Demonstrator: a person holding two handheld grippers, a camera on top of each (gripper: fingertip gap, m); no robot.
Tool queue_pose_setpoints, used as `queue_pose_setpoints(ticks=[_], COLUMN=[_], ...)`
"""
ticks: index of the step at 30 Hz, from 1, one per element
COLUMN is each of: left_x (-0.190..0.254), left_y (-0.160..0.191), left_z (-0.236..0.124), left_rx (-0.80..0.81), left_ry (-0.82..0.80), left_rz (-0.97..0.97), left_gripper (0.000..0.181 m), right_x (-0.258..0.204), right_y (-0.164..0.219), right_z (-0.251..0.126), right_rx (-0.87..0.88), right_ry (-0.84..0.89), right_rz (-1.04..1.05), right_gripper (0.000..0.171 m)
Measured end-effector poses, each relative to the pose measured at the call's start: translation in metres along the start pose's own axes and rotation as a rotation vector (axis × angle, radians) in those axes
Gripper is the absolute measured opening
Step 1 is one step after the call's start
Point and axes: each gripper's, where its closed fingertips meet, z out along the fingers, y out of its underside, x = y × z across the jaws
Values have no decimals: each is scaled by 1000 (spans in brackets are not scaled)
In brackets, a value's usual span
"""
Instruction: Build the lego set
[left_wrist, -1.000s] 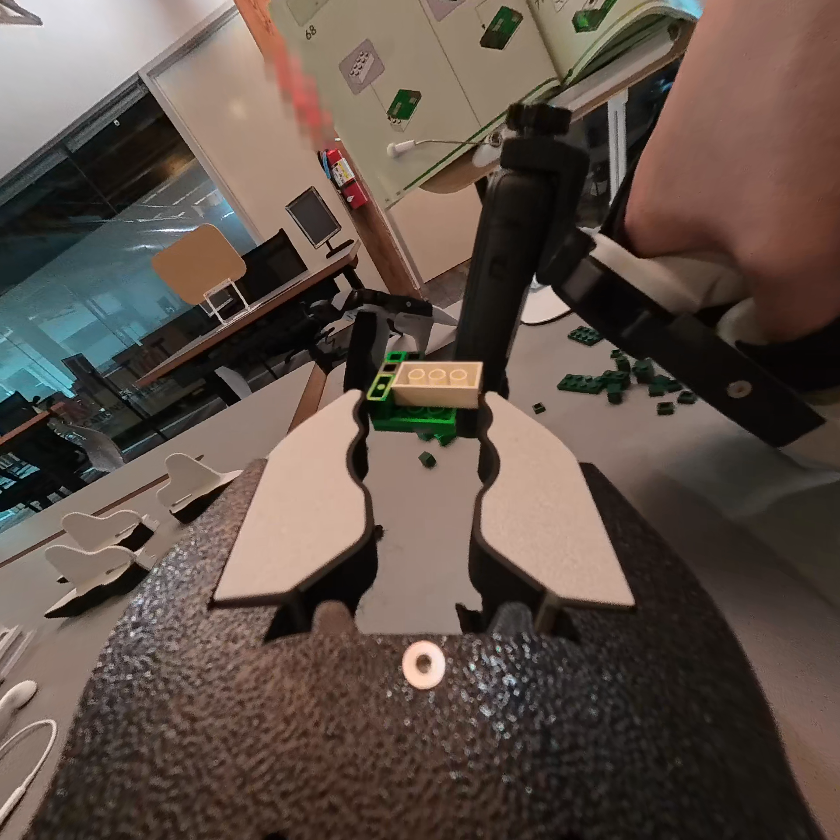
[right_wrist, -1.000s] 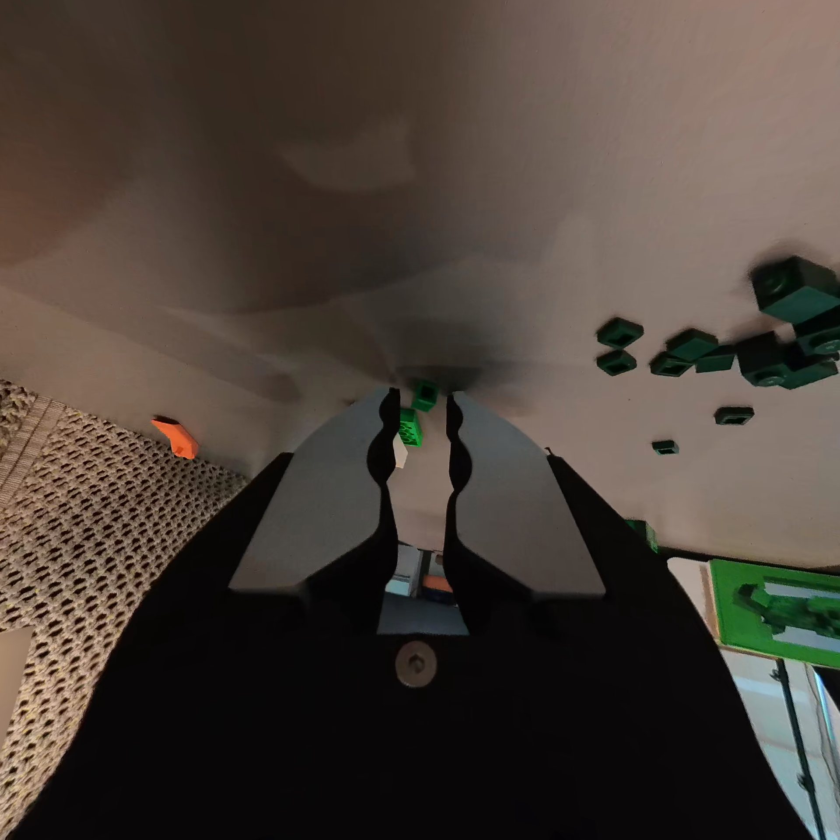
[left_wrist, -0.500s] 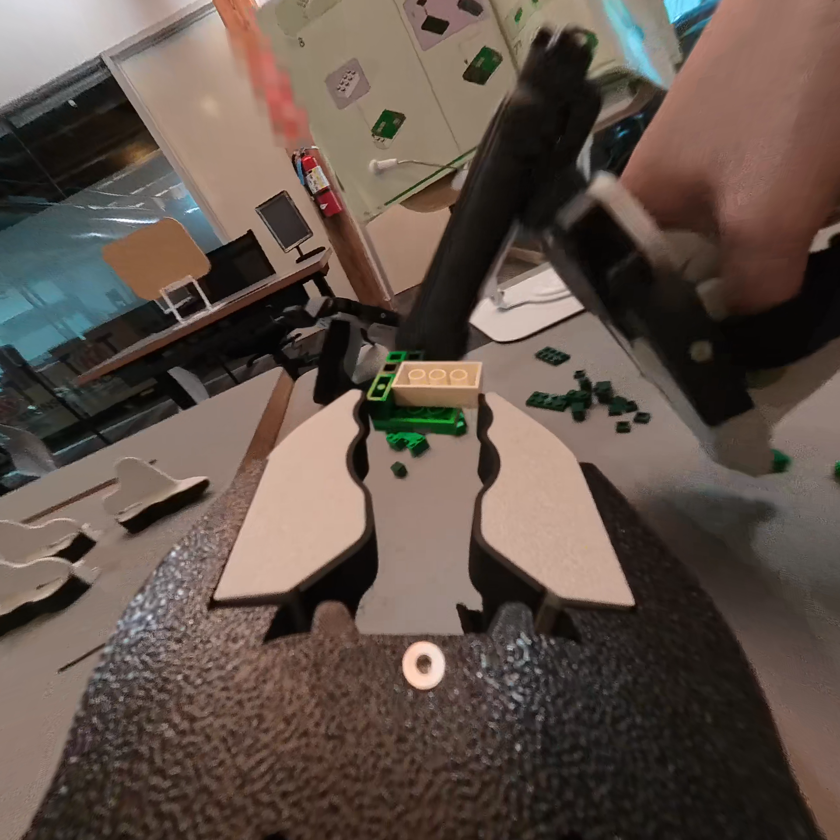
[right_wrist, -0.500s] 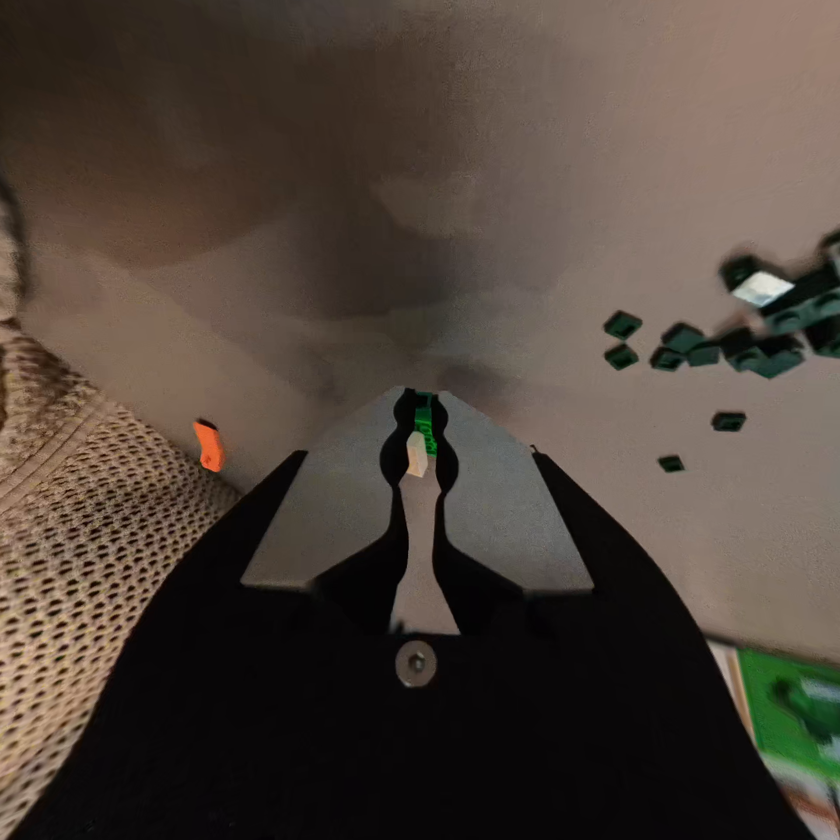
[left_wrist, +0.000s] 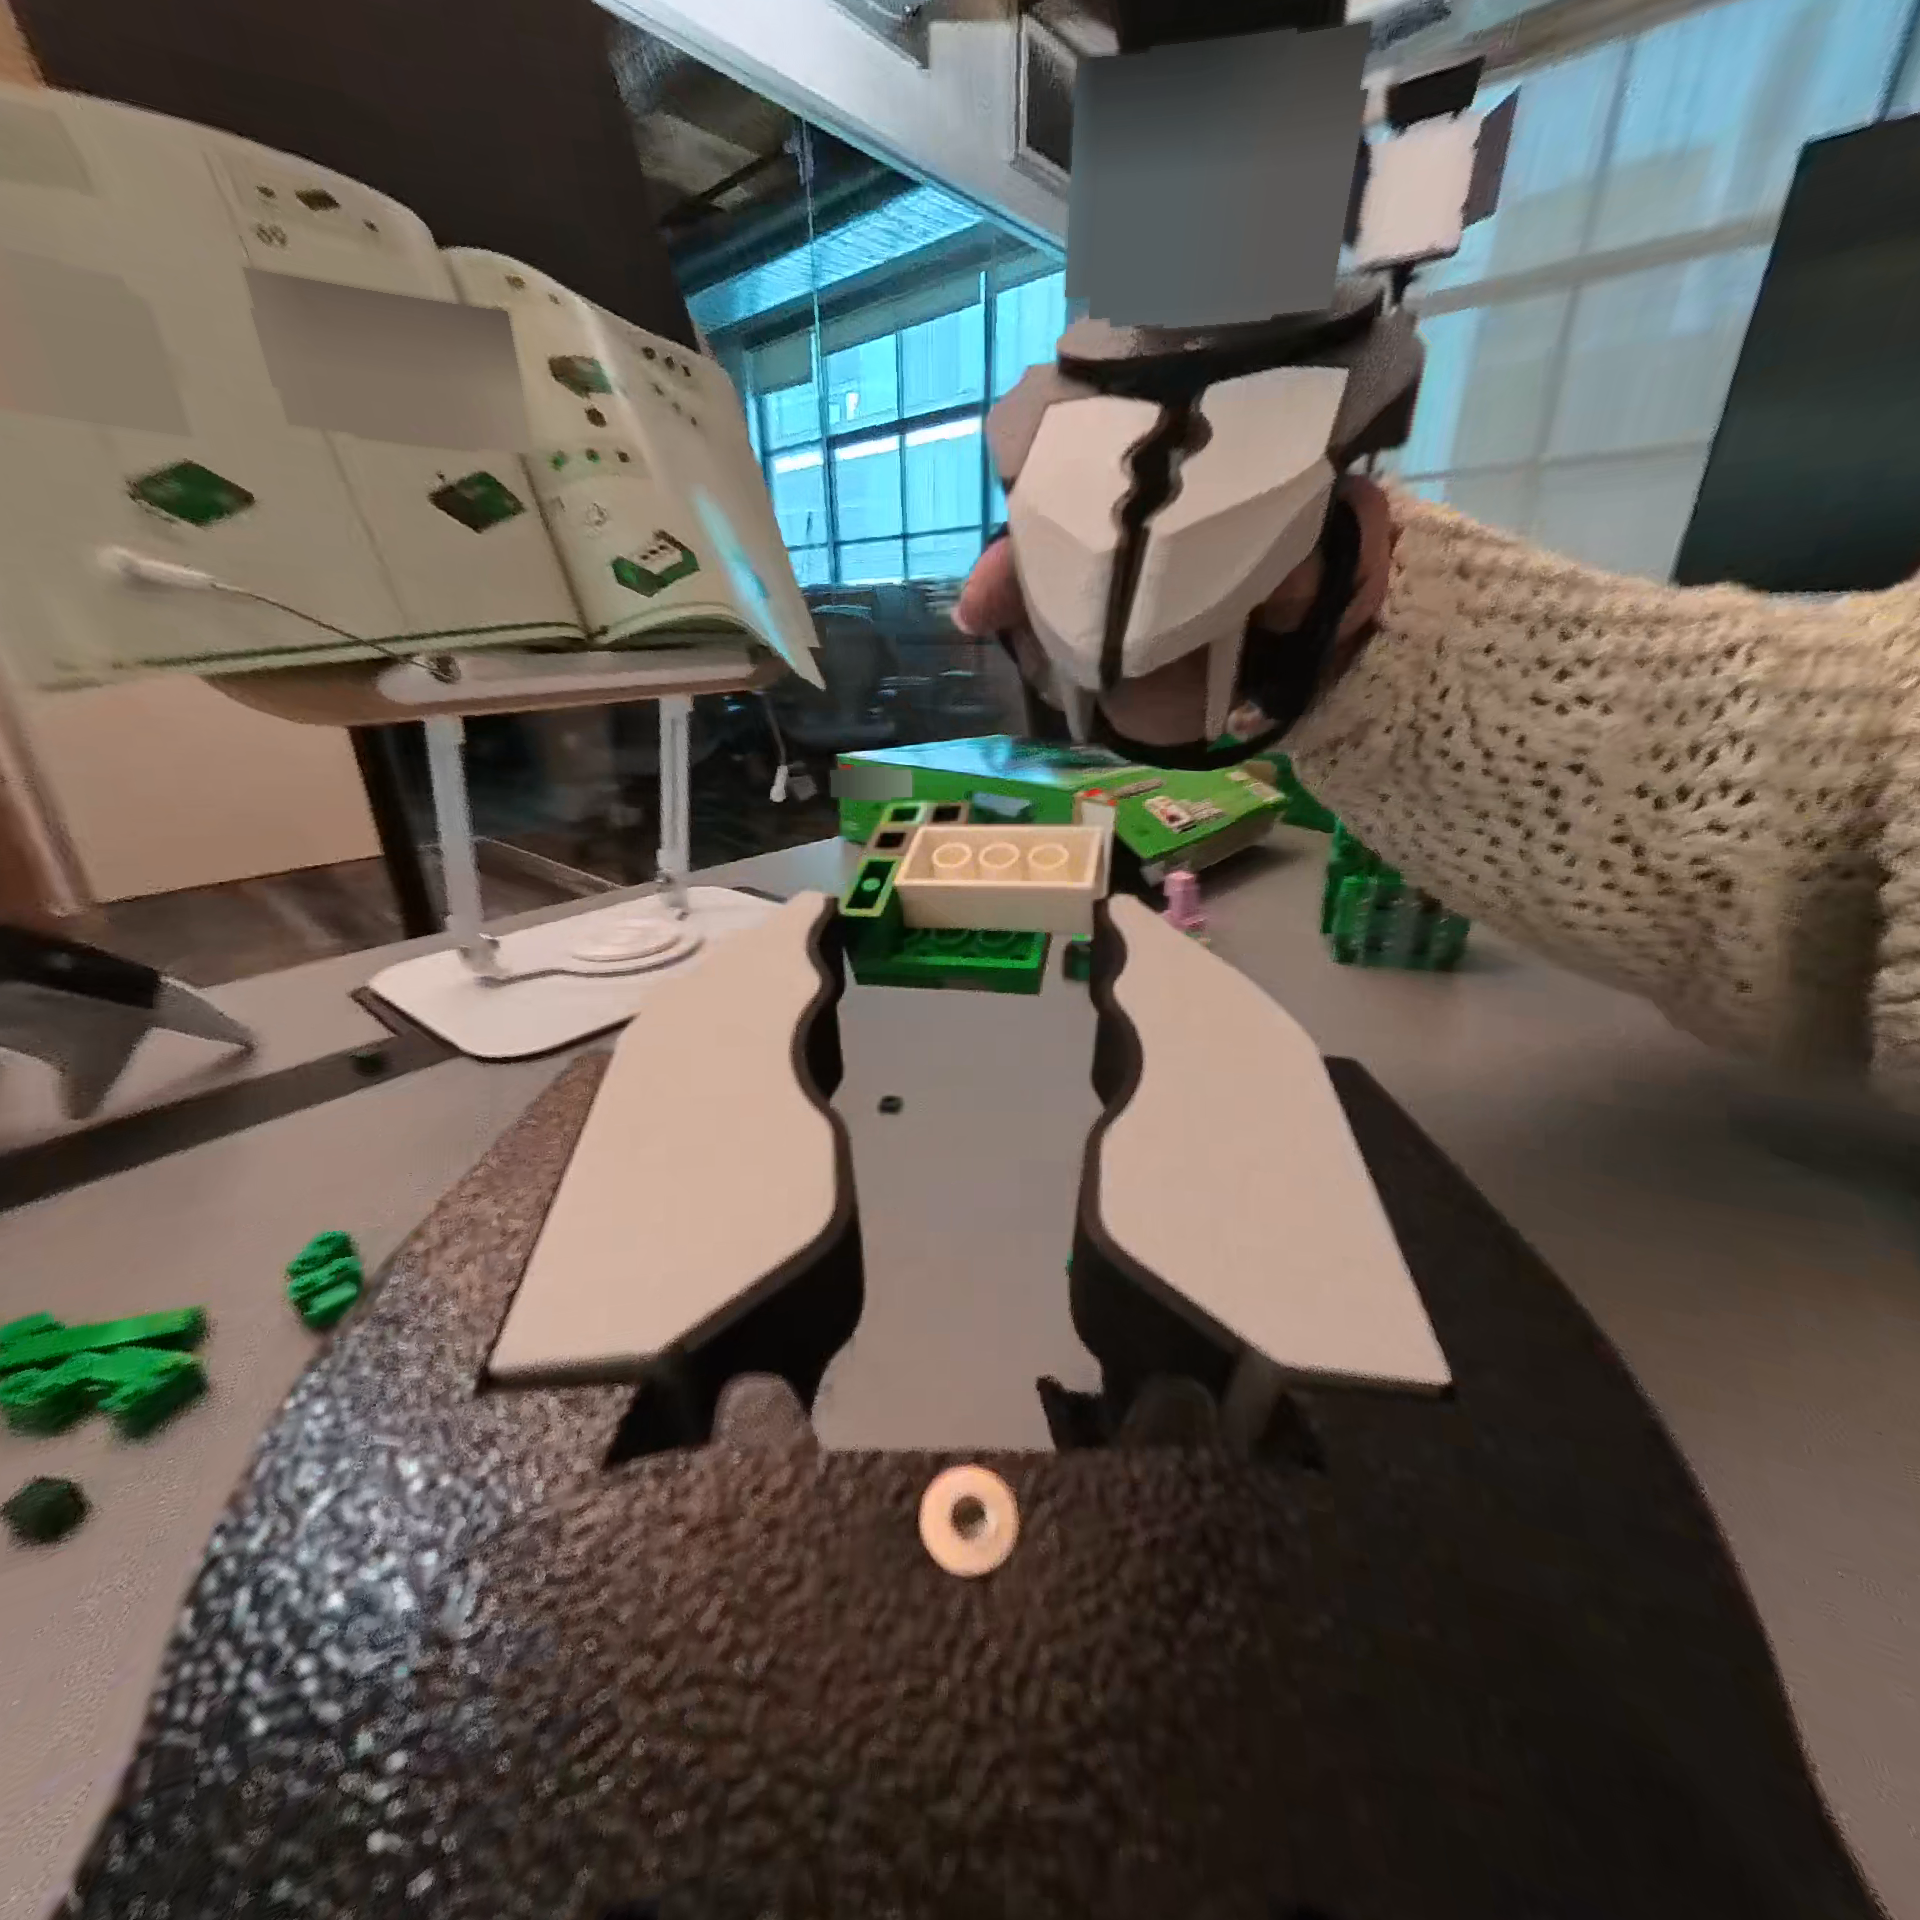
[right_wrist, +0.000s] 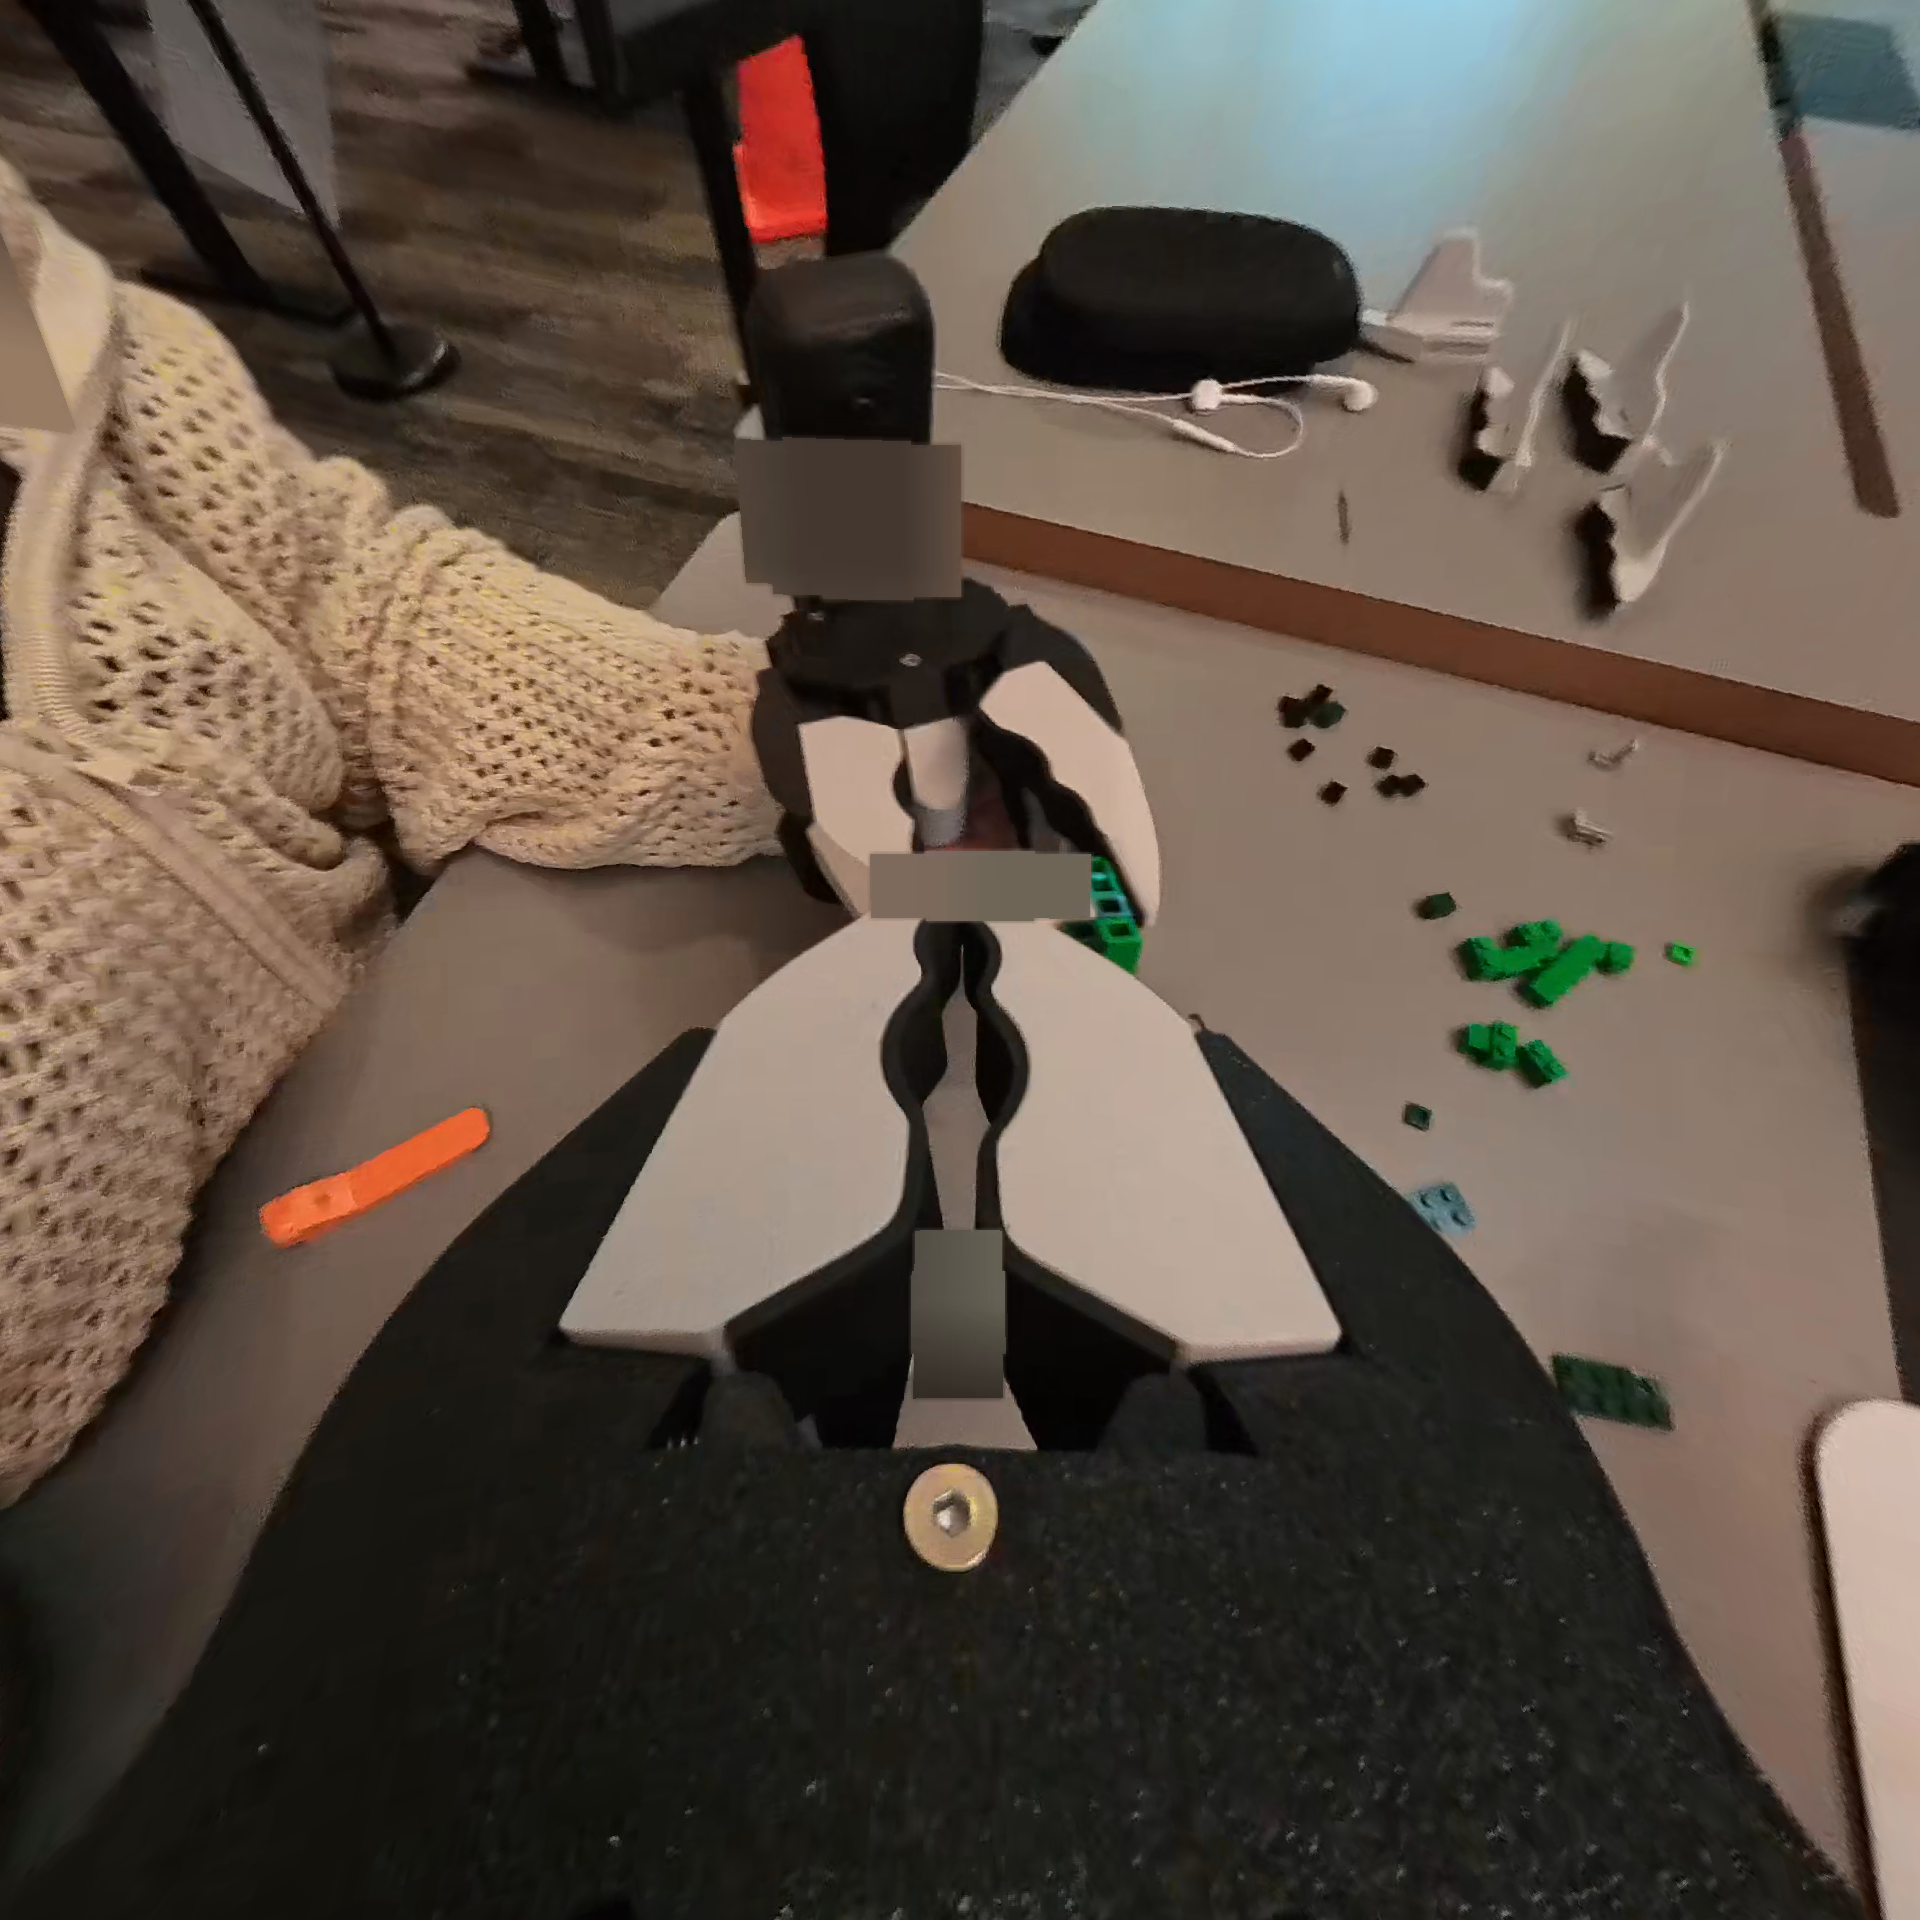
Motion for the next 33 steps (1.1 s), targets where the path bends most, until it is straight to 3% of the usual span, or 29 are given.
queue_pose_setpoints(ticks=[8,15,21,27,33], left_x=[-27,-19,-24,-25,-29], left_y=[11,15,22,15,11], left_z=[-5,-2,-2,-6,-9], left_rx=[-46,-68,-94,-52,-10], left_ry=[-144,-121,-147,-164,-175], left_rz=[-13,62,94,97,55], left_gripper=[45,45,45,45,45], right_x=[30,21,2,-55,-156], right_y=[48,79,83,79,109], right_z=[-8,-7,-32,-60,-39], right_rx=[-33,62,79,-31,-224], right_ry=[198,296,427,536,426], right_rz=[195,298,327,277,263], right_gripper=[0,0,1,8,10])
